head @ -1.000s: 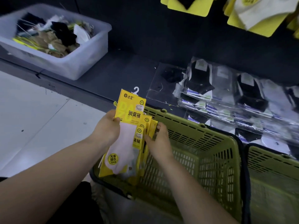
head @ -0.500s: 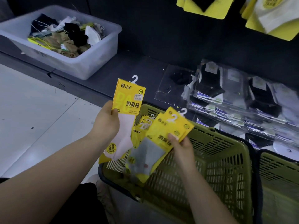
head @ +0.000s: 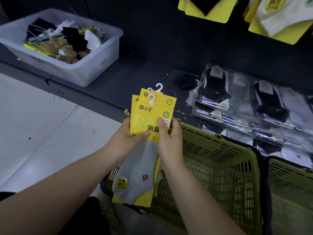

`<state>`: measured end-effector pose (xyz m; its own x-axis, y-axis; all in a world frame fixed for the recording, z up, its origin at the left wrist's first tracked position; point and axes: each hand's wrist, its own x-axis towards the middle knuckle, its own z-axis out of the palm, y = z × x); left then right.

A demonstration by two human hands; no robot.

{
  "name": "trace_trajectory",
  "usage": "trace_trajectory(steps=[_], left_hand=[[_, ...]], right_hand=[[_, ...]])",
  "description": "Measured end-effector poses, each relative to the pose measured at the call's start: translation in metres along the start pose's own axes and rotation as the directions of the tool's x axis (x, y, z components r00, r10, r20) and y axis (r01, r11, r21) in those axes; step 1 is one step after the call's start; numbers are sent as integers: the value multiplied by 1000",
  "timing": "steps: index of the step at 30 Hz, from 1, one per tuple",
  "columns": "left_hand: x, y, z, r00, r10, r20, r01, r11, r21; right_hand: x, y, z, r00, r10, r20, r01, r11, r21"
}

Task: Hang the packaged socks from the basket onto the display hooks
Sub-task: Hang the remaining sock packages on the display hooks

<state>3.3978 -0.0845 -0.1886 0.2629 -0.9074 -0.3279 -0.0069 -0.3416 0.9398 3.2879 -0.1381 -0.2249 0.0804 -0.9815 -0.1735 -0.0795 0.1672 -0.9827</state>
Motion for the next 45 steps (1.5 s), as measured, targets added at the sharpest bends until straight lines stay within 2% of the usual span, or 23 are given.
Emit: trace_trajectory(steps=[3,6,9,13,15,18,20,22,25,28,30,33,35,37,38,39,40,42,45], left_hand=[[6,1,-10,979,16,-205,3,996,92],[15,4,-27,923,32,-383,7,995,100],[20,3,-39,905,62,-422,-26,996,91],[19,-3,-43,905,66,-419,-7,990,142],[20,-5,-45,903,55,-427,11,989,150],[20,-6,-46,902,52,-428,20,987,161],[21,-7,-45,903,47,-426,23,987,160],[21,-8,-44,904,43,-425,29,986,162],[21,-11,-42,905,35,-425,43,984,173],[21,-10,-41,907,40,-420,40,982,182],[21,-8,-41,907,55,-417,30,980,195],[20,-7,-41,916,59,-397,12,984,175],[20,-6,-39,922,64,-382,5,984,177],[20,-5,-38,925,64,-375,5,983,182],[20,-5,-37,926,66,-372,2,984,179],[20,-4,-37,927,70,-369,-7,985,171],[20,-4,-37,928,75,-365,-15,986,166],[18,-3,-37,934,87,-346,-25,983,179],[15,-3,-32,955,101,-278,-42,977,209]], right_hand=[[14,14,-8,997,-10,-73,5,998,-68],[31,42,-24,993,110,35,-90,924,-372],[37,67,-26,951,262,166,-92,750,-655],[47,82,-15,910,281,305,61,637,-768],[49,86,-10,915,249,319,127,572,-811],[39,90,-7,950,75,303,250,398,-883],[27,95,-7,950,-28,311,298,374,-878],[17,100,-10,945,-83,317,322,407,-855],[11,102,-15,941,-70,331,319,507,-800],[14,97,-20,965,16,261,187,654,-733],[16,96,-25,964,124,234,66,743,-666],[11,103,-34,925,213,314,80,699,-711],[5,108,-41,924,214,316,57,742,-668],[-2,105,-46,900,312,305,-158,884,-440],[-5,99,-49,882,358,307,-296,927,-232],[-7,92,-53,876,372,307,-384,923,-24],[-7,83,-57,886,351,302,-407,902,145],[-3,59,-71,928,259,267,-343,872,348],[14,16,-85,970,136,200,-220,844,490]])
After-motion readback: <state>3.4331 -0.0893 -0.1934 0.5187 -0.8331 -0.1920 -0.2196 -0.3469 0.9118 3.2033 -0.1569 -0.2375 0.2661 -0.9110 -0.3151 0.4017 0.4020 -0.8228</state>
